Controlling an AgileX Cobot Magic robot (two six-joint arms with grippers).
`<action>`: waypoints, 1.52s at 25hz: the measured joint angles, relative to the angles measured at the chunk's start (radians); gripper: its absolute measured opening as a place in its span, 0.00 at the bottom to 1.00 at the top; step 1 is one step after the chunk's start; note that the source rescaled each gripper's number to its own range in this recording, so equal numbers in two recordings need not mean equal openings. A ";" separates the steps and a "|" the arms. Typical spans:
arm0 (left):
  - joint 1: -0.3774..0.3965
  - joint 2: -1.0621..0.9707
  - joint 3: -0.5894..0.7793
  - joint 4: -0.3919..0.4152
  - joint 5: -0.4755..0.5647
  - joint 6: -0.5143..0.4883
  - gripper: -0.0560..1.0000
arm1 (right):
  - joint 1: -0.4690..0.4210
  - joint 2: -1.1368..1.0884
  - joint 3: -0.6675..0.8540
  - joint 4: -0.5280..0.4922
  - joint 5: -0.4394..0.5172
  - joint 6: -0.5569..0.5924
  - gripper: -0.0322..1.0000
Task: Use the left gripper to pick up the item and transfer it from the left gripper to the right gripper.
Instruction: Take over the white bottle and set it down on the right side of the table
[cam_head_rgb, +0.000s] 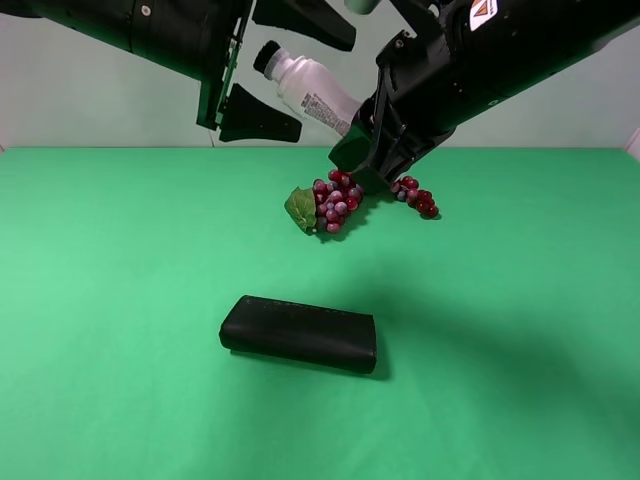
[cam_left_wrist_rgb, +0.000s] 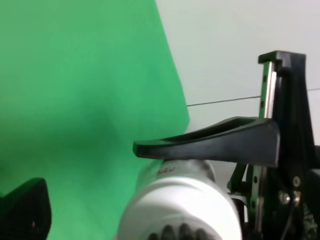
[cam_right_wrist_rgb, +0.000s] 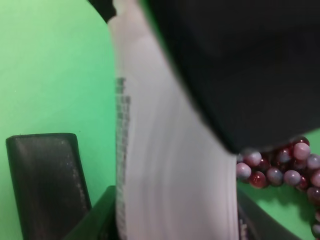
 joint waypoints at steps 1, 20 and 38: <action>0.000 0.000 0.000 0.004 0.001 0.000 0.99 | 0.000 0.000 0.000 0.000 0.000 0.000 0.03; 0.069 -0.206 -0.003 0.263 -0.006 -0.093 0.99 | 0.000 0.000 0.000 0.002 0.002 0.000 0.03; 0.247 -0.593 0.000 0.777 0.027 -0.306 0.99 | 0.000 0.000 0.000 0.003 0.002 0.014 0.03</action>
